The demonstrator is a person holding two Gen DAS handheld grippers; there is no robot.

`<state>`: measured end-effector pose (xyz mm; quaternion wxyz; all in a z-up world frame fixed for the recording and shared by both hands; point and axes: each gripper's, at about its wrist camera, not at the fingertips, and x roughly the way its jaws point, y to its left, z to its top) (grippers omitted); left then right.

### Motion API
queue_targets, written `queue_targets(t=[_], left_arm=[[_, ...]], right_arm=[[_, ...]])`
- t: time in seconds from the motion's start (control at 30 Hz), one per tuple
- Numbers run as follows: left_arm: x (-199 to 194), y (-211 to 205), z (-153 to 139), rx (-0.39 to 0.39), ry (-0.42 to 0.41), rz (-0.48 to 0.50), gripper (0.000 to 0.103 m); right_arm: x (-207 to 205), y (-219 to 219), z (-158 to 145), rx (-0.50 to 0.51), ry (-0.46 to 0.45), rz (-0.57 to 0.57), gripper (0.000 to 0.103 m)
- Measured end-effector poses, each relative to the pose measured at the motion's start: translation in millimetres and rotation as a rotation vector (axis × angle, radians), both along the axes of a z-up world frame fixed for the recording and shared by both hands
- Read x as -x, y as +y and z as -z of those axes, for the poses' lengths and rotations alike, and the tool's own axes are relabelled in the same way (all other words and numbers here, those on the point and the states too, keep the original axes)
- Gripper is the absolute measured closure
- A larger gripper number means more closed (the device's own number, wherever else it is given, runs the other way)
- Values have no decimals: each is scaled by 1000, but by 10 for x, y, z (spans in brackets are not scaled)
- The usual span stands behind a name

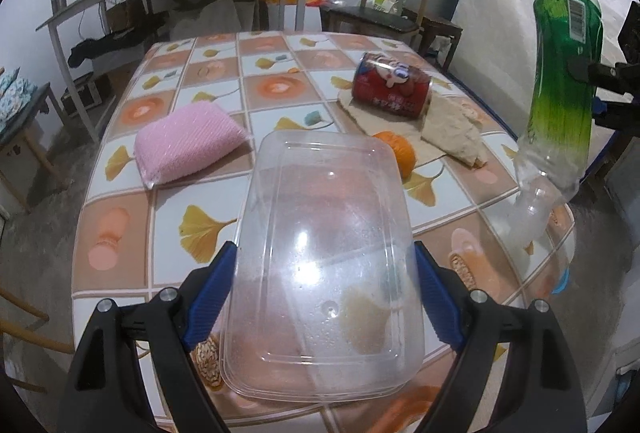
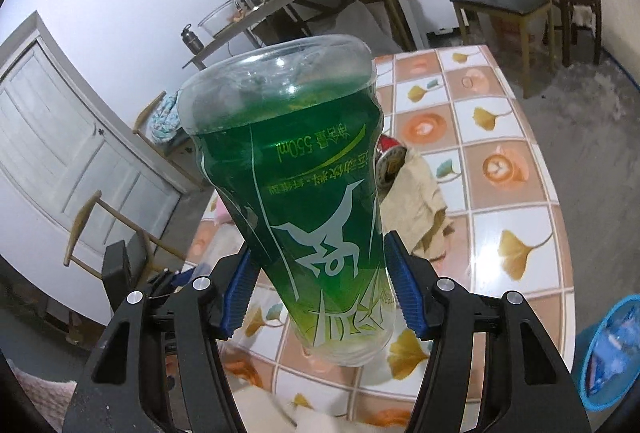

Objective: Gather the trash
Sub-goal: 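Lift the green bottle with the right gripper while the left gripper carries the clear lid toward the wastebasket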

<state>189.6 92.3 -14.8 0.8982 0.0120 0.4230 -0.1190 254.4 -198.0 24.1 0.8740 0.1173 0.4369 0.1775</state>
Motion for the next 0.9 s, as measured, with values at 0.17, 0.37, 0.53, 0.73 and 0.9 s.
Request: queue_targets(t=[0.17, 0.37, 0.53, 0.73, 0.9], left_arm=[[4, -92, -63, -5, -15, 12, 20], [9, -199, -118, -19, -32, 25, 20], [27, -292, -181, -33, -51, 35, 20], [70, -407, -260, -47, -71, 49, 20], [106, -508, -317, -59, -86, 63, 20]], right_arm=[[106, -72, 43, -25, 3, 10, 45], [214, -151, 66, -59, 9, 16, 45], [268, -220, 64, -72, 5, 24, 45], [330, -299, 57, -85, 0, 28, 45], [389, -370, 57, -96, -5, 32, 45]])
